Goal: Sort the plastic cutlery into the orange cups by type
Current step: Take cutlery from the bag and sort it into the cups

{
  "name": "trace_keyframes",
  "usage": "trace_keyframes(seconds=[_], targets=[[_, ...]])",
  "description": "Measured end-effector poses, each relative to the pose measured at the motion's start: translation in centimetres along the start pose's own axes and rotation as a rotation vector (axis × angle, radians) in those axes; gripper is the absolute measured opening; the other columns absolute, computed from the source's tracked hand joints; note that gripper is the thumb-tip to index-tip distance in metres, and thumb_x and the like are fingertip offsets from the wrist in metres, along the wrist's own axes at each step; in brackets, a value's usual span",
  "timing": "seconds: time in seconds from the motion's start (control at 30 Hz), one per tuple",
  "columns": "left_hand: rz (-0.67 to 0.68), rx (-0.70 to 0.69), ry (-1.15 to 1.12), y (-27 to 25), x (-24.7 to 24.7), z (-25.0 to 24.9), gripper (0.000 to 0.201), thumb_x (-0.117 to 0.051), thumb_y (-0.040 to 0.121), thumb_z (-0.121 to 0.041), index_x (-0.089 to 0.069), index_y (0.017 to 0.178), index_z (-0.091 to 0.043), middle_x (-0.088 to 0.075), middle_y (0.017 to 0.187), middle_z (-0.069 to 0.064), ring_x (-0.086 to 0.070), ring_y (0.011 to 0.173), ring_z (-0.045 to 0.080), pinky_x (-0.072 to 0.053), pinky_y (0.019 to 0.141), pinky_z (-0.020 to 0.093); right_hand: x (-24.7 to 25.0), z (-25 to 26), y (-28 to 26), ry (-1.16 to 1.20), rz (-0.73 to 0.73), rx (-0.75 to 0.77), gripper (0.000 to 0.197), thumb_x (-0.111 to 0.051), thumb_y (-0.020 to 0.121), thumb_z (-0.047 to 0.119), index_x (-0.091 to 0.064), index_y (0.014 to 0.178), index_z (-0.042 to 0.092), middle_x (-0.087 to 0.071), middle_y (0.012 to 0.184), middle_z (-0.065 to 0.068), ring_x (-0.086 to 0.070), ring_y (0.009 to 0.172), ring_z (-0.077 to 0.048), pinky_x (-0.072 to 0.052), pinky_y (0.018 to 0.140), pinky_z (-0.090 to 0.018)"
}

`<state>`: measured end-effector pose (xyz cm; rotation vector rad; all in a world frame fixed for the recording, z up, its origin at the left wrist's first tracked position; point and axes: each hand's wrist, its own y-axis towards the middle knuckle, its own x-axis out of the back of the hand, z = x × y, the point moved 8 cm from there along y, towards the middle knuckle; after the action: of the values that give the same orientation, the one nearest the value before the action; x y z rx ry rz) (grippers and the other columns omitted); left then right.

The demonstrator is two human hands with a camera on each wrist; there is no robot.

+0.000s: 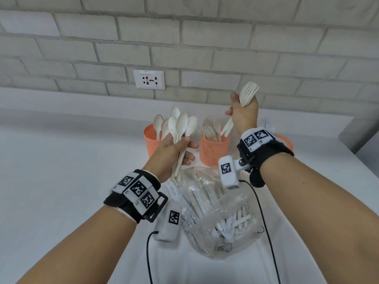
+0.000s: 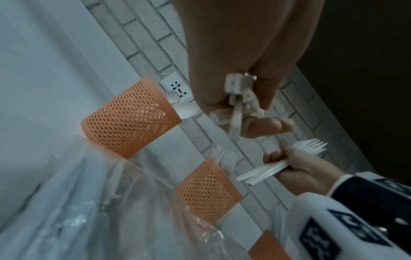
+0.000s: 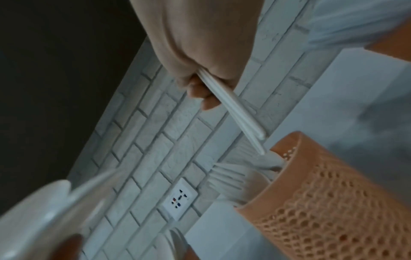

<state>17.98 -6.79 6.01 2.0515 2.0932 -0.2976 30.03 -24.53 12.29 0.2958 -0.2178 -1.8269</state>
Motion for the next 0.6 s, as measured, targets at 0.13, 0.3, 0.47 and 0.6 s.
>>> trace_keyframes(seconds=[0.13,0.3,0.47,0.6], targets=[[0.036,0.037,-0.004,0.2,0.2,0.1,0.02,-0.044,0.097,-0.012,-0.047,0.117,-0.011,-0.065,0.088,0.007,-0.059,0.056,0.014,-0.05,0.05,0.022,-1.5,-1.4,0.7,-0.022,0.031,0.057,0.024,-0.063,0.087,0.019,-0.051,0.105,0.011,-0.053,0.082,0.004,-0.055,0.072,-0.015,-0.054,0.06,-0.021],[0.06,0.068,-0.036,0.2,0.8,0.3,0.015,-0.044,0.097,-0.014,-0.054,0.108,-0.01,-0.062,0.087,0.006,-0.053,0.055,0.015,-0.046,0.05,0.024,-2.9,-4.7,0.1,-0.31,0.188,-0.011,0.035,-0.068,0.083,0.029,-0.049,0.107,0.012,-0.047,0.082,0.004,-0.049,0.076,-0.01,-0.041,0.068,-0.016],[0.06,0.041,-0.038,0.3,1.2,0.0,0.014,-0.043,0.098,-0.014,-0.052,0.107,-0.011,-0.064,0.083,0.007,-0.053,0.054,0.016,-0.045,0.05,0.025,-3.4,0.3,-1.1,-0.423,0.093,0.374,0.022,-0.054,0.09,0.018,-0.059,0.103,0.001,-0.05,0.103,-0.011,-0.053,0.097,-0.025,-0.039,0.084,-0.019],[0.051,0.01,-0.061,0.4,1.2,-0.3,0.016,-0.042,0.098,-0.013,-0.048,0.113,-0.009,-0.064,0.082,0.008,-0.056,0.055,0.017,-0.049,0.051,0.026,-7.4,1.8,-4.5,-0.435,0.538,0.176,0.026,-0.051,0.094,0.029,-0.065,0.1,0.007,-0.055,0.082,0.006,-0.051,0.07,-0.006,-0.04,0.063,-0.012]])
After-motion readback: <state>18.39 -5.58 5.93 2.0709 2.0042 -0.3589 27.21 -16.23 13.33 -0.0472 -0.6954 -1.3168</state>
